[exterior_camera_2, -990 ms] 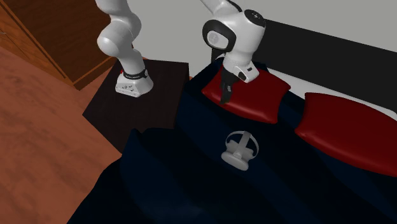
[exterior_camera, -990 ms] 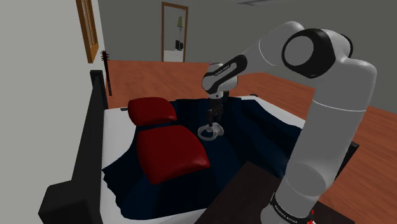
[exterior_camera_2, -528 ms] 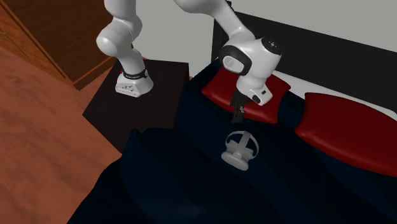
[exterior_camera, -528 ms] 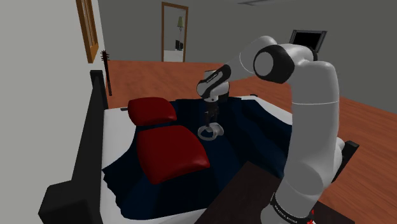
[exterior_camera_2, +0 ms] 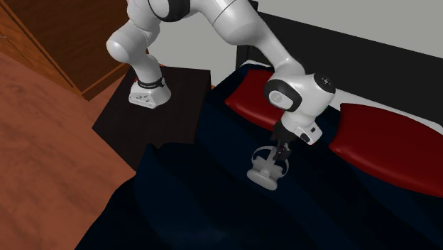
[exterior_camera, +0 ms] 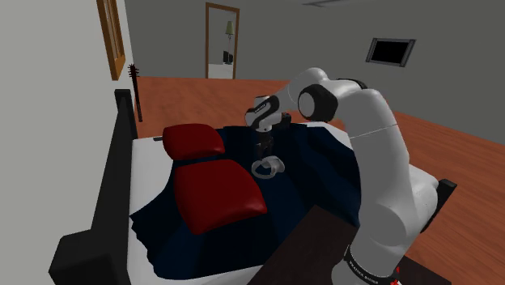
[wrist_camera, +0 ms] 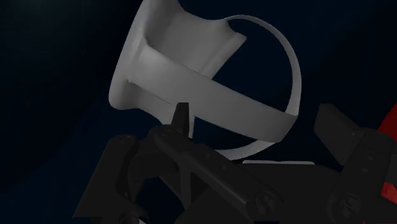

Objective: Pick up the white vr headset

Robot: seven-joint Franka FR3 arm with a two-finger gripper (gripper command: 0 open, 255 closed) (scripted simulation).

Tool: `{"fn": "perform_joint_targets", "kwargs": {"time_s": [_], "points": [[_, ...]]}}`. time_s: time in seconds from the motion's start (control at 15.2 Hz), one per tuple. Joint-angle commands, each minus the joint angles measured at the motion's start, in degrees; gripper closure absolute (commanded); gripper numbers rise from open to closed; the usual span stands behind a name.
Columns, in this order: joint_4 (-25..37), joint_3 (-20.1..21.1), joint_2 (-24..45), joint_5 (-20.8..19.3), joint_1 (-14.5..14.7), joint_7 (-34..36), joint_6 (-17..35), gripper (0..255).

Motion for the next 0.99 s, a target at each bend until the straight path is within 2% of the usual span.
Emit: {"fn": "perform_joint_targets", "kwargs": {"time_s": [0.0,0.4,0.92], "points": [[5.38,0.04,4.59,0.19,-1.13,-0.65,-0.61,0],[30.29,0.33,21.58,0.82,-5.04,-1.92,-7.87,0],[32.19,0.63,25.89,1.06,-5.4,-1.49,-5.48,0]]}}
